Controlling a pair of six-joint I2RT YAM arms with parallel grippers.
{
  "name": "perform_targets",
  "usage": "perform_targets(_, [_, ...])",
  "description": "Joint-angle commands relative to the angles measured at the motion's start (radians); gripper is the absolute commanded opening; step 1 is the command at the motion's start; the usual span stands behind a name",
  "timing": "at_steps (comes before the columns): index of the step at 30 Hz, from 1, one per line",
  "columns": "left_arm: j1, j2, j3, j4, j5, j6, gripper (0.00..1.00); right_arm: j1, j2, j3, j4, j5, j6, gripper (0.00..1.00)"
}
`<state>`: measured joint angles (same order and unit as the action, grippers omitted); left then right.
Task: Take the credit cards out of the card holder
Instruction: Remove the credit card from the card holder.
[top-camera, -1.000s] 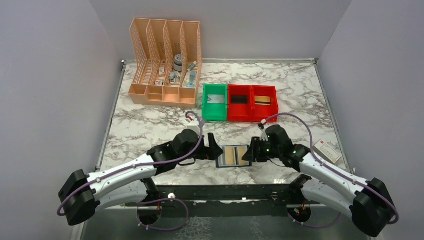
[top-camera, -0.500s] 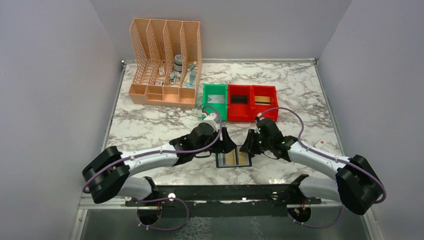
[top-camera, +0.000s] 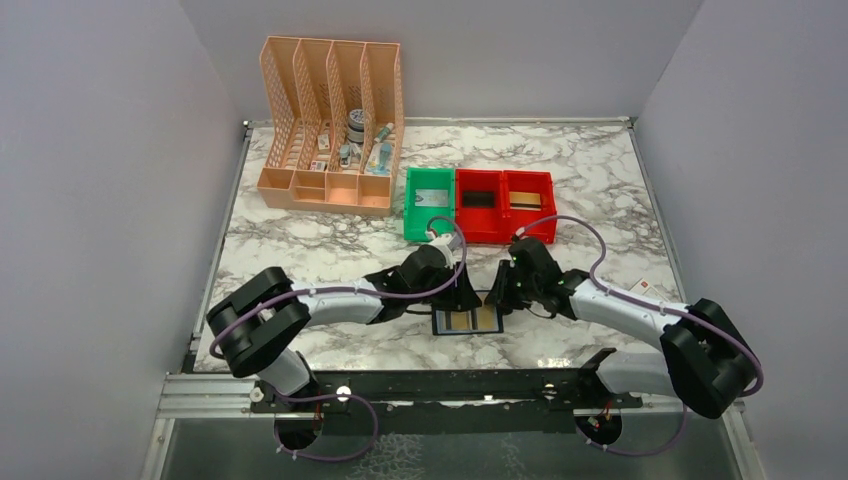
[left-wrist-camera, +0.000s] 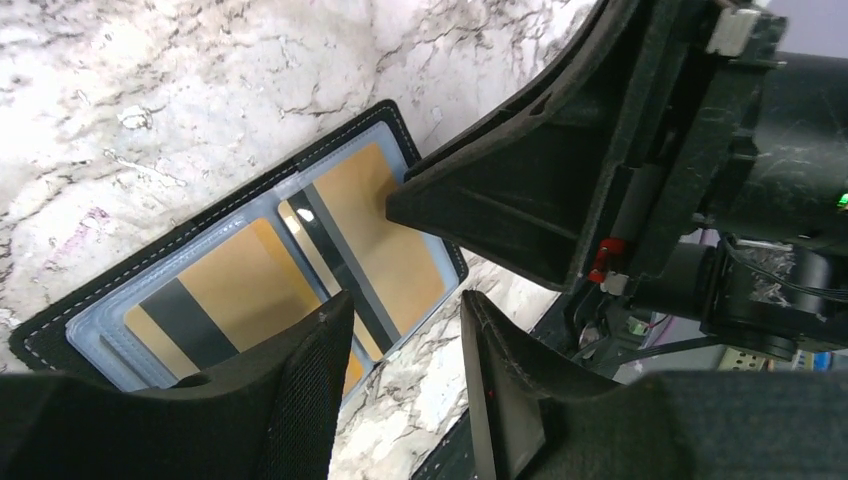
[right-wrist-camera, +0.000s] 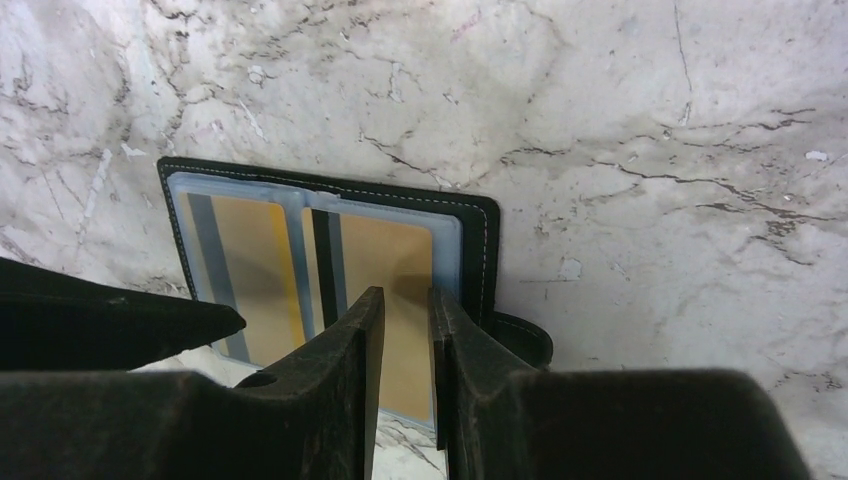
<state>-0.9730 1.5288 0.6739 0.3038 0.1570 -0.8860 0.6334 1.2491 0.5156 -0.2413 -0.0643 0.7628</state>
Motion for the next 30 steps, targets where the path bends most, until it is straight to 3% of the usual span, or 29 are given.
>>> perform_targets(1, [-0.003,0.051,0.018,0.040,0.052,-0.038,0.45,-0.002,-0.027,-0.009,-0.016,-0.013,0.006,0.23])
perform_targets(11, [-0.003,0.155,0.011,0.057,0.055,-0.090,0.38,-0.002,-0.102,-0.026,0.002,-0.113,-0.018,0.24])
perform_targets(30, [-0.003,0.114,-0.042,0.062,-0.013,-0.126,0.39,-0.002,-0.015,-0.136,0.031,-0.036,0.054,0.22])
